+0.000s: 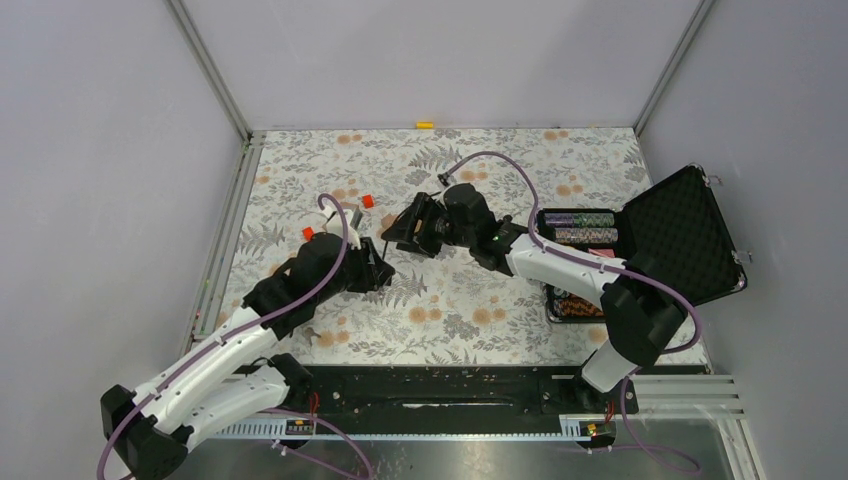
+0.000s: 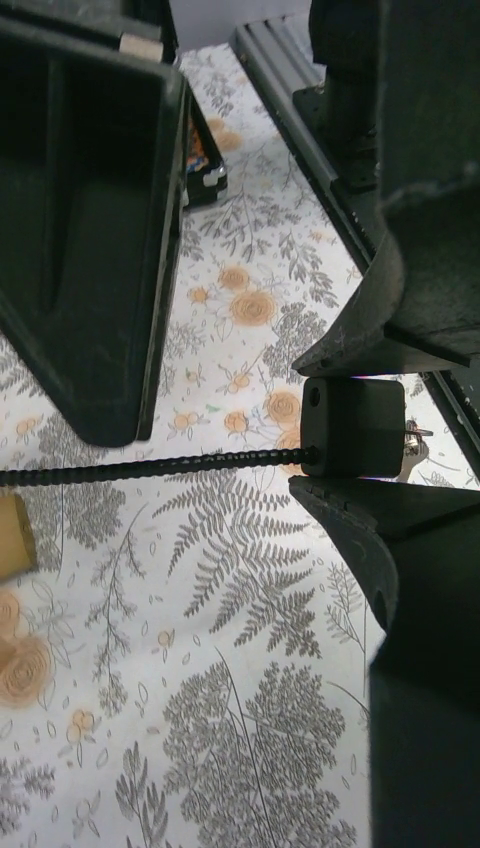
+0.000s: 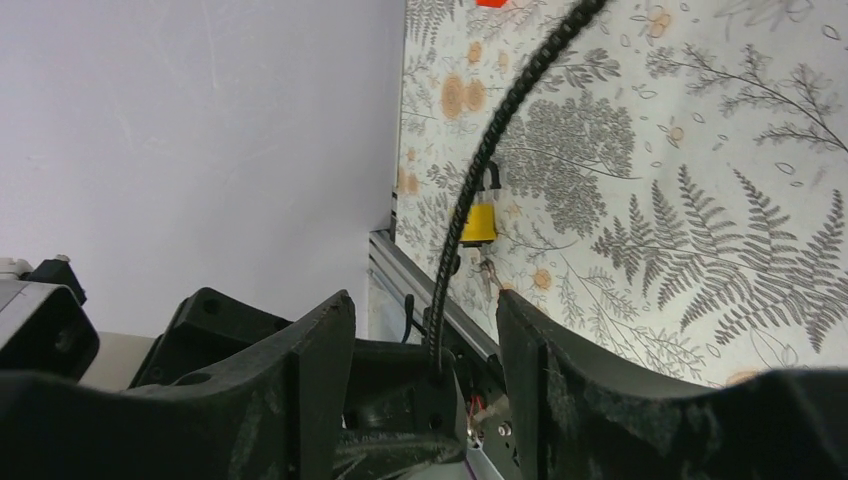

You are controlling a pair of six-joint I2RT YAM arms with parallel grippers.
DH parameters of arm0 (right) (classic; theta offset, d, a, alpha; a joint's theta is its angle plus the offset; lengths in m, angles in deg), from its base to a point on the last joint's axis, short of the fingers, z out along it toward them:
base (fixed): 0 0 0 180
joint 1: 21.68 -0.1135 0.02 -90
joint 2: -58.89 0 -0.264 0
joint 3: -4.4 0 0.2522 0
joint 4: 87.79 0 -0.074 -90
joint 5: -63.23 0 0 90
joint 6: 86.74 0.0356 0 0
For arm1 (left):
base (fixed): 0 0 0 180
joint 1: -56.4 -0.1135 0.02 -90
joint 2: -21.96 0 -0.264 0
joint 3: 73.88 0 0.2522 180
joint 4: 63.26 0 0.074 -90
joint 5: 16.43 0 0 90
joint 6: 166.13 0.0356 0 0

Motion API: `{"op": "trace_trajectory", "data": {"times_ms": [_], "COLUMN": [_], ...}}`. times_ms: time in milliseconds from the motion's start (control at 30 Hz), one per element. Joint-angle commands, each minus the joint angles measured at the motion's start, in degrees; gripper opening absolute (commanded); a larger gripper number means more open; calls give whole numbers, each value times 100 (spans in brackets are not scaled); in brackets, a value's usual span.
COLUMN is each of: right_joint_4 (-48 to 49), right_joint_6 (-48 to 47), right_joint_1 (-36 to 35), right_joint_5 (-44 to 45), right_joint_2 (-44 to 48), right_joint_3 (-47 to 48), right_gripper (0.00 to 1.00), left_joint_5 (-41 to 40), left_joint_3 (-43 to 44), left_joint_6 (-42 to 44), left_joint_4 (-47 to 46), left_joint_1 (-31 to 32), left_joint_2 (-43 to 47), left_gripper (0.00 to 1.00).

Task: Lock with the key
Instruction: Pick up the lock from the center of the board.

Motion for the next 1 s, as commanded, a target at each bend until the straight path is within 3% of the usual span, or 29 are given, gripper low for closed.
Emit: {"op": "trace_trajectory", "data": {"times_ms": [0, 133, 233, 267, 400, 500, 733, 967], "right_joint_4": [671, 1016, 1124, 1157, 1456, 1702, 2700, 2284], "right_joint_6": [61, 169, 124, 58, -378, -905, -1025, -1327], "right_joint_1": [-28, -19, -21, -23, -6, 24, 451, 599], "right_joint_5": [-226, -358, -388, -363, -353, -563, -2011, -2129], "right_joint_2": [-109, -149, -72, -19, 307, 615, 1073, 1483], "right_joint_3": [247, 234, 218, 188, 64, 16, -124, -145], "right_gripper": [59, 48, 10, 0, 0, 0, 0, 0], "left_joint_5": [570, 689, 755, 773, 900, 1058, 1931, 2100], "left_joint_3": [164, 199, 190, 182, 177, 272, 867, 1297], "left_joint_6": [172, 244, 237, 225, 151, 123, 320, 685], "left_joint_4": [-677, -736, -792, -827, -996, -1090, -897, -660], "left_joint_1": [33, 33, 32, 32, 33, 25, -41, -109], "left_joint_2": [198, 275, 368, 397, 527, 609, 390, 278], "left_gripper": [0, 0, 0, 8, 69, 90, 92, 72]}}
